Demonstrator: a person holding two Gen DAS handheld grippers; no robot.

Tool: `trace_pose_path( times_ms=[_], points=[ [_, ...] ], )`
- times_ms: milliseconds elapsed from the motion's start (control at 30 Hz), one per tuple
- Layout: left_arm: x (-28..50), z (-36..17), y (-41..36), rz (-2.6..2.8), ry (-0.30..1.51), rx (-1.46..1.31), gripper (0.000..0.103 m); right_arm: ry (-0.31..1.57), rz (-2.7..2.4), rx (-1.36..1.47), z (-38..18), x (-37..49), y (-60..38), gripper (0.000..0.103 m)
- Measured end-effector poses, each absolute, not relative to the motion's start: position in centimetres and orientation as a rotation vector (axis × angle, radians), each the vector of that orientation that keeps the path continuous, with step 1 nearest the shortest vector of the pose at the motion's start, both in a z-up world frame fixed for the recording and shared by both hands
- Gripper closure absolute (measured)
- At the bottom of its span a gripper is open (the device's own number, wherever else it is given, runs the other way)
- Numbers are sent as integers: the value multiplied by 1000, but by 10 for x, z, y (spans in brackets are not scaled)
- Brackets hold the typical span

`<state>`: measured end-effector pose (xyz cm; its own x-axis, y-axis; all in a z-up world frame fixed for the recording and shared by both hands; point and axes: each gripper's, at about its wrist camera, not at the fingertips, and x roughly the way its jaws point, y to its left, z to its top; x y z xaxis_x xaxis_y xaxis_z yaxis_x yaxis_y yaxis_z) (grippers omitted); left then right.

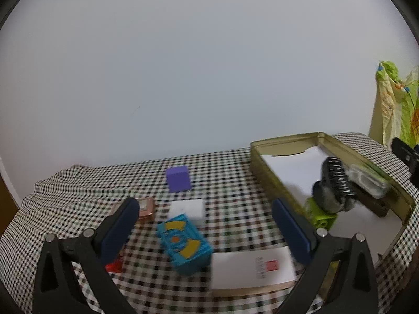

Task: Organize rigid objects
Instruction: 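Lower and release the black toy and floss box inside the tray, then move both grippers back to the red brick and white box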

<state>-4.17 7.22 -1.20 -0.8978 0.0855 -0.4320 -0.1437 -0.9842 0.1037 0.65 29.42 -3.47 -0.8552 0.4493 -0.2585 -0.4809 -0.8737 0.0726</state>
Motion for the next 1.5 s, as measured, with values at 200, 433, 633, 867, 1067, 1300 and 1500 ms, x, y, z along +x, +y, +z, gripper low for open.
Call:
trace_pose_path(
  times_ms=[200, 433, 633, 867, 1067, 1300, 1500],
  points=[
    [-45, -11, 41, 2984, 189, -680, 1, 185, 2652, -334, -35, 7, 278, 20],
    [-58, -12, -2, 3030, 112, -763, 1, 172, 2743, -364, -36, 6, 242, 20],
    [-69, -16, -33, 3071, 51, -845, 1, 119, 2863, -424, -38, -3, 203, 20],
    [-80, -23, -66, 3069, -3, -988, 1, 219, 3003, -611, -45, -20, 172, 20],
    [-87, -34, -80, 3004, -44, -1122, 1, 368, 3009, -819, -58, -33, 147, 20],
    [-95, -43, -75, 2927, -2, -1225, 1, 430, 2939, -998, -72, -56, 136, 20],
    [-101, -48, -67, 2880, 40, -1297, 1, 487, 2813, -1086, -86, -63, 148, 20]
  ],
)
